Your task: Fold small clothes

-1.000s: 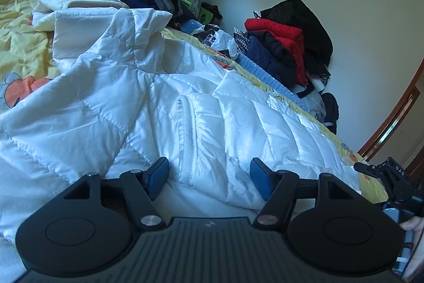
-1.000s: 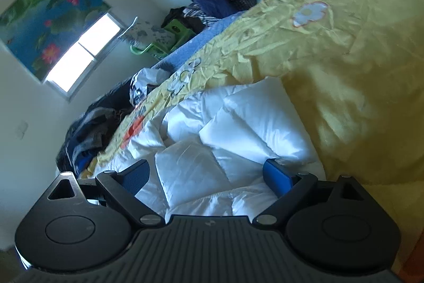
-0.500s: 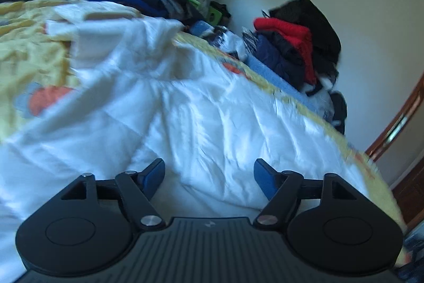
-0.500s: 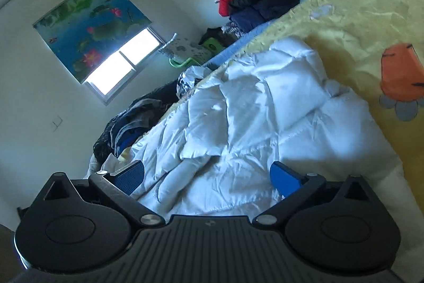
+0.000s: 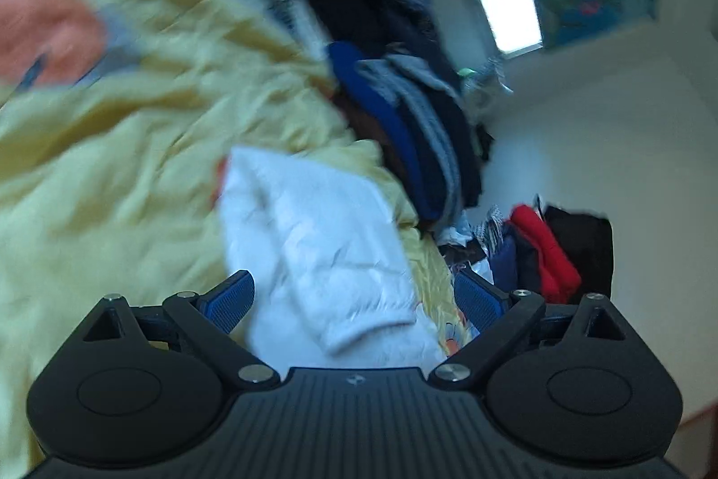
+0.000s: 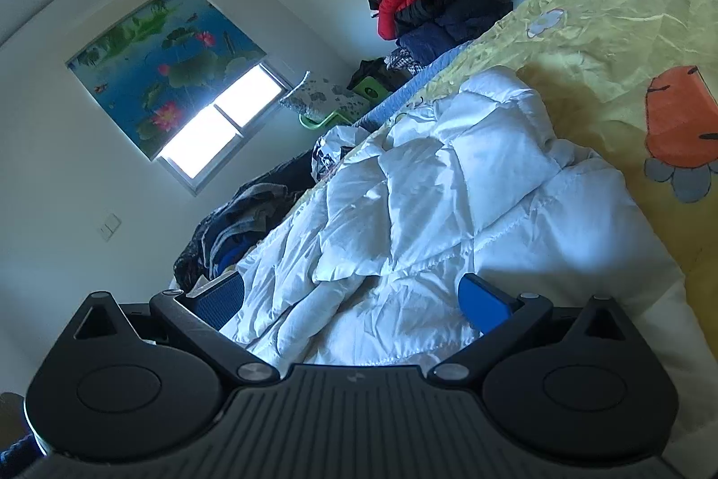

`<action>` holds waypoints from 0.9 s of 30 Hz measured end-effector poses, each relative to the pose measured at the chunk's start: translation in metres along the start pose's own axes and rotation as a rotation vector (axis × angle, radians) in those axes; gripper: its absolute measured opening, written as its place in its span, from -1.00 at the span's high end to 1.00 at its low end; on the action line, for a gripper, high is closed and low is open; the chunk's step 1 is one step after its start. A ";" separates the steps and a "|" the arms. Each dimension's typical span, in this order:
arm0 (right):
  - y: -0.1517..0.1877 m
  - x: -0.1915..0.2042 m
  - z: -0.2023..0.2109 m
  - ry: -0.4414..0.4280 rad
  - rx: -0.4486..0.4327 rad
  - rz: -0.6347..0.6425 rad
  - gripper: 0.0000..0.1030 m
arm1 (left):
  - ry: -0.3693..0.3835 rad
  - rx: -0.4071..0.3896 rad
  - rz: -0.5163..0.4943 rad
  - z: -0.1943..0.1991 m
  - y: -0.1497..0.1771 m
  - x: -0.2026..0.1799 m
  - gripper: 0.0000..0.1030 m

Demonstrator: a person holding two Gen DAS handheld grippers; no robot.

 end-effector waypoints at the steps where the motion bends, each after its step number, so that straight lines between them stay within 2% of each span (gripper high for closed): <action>1: 0.000 0.000 0.000 -0.001 -0.001 -0.001 -1.00 | -0.007 0.012 -0.018 -0.008 0.001 -0.001 -0.87; 3: -0.001 -0.001 -0.001 -0.002 -0.004 -0.003 -1.00 | 0.006 0.038 -0.021 -0.022 0.002 -0.003 -0.87; 4: -0.001 -0.002 -0.001 -0.002 -0.004 -0.004 -1.00 | 0.016 0.044 -0.023 -0.027 0.003 -0.004 -0.80; 6: -0.001 -0.002 -0.001 -0.004 -0.008 -0.007 -1.00 | 0.019 0.044 -0.063 -0.033 0.006 -0.006 -0.32; 7: -0.001 -0.002 -0.001 -0.005 -0.010 -0.009 -1.00 | 0.005 0.030 -0.086 -0.035 0.006 -0.006 0.36; 8: -0.001 -0.001 0.000 -0.006 -0.012 -0.010 -1.00 | -0.004 0.015 -0.102 -0.037 0.007 -0.004 0.66; 12: 0.000 -0.002 0.001 -0.009 -0.019 -0.015 -1.00 | -0.029 -0.053 -0.118 -0.033 0.004 0.003 0.76; 16: 0.000 -0.001 0.001 -0.010 -0.019 -0.015 -1.00 | -0.016 -0.054 -0.125 -0.023 0.007 -0.008 0.77; 19: 0.000 -0.001 0.001 -0.010 -0.019 -0.016 -1.00 | 0.050 -0.035 -0.095 -0.009 0.016 -0.032 0.77; 22: -0.001 -0.001 0.001 -0.015 -0.021 -0.020 -1.00 | 0.137 0.017 -0.069 0.005 0.041 -0.067 0.77; 24: -0.001 -0.001 0.002 -0.021 -0.025 -0.026 -1.00 | 0.205 0.065 -0.067 0.015 0.068 -0.093 0.77; 27: -0.002 -0.001 0.003 -0.030 -0.032 -0.035 -1.00 | 0.294 0.133 -0.125 0.030 0.124 -0.131 0.77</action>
Point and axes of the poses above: each gripper's, at about its wrist camera, not at the fingertips, and z roughly against the way its jaws point, x to its left, y to its underside, the point moved 9 cm from there along -z, roughly the way its jaws point, and after that the axes turned 7 degrees about z, right-handed, at the moved point
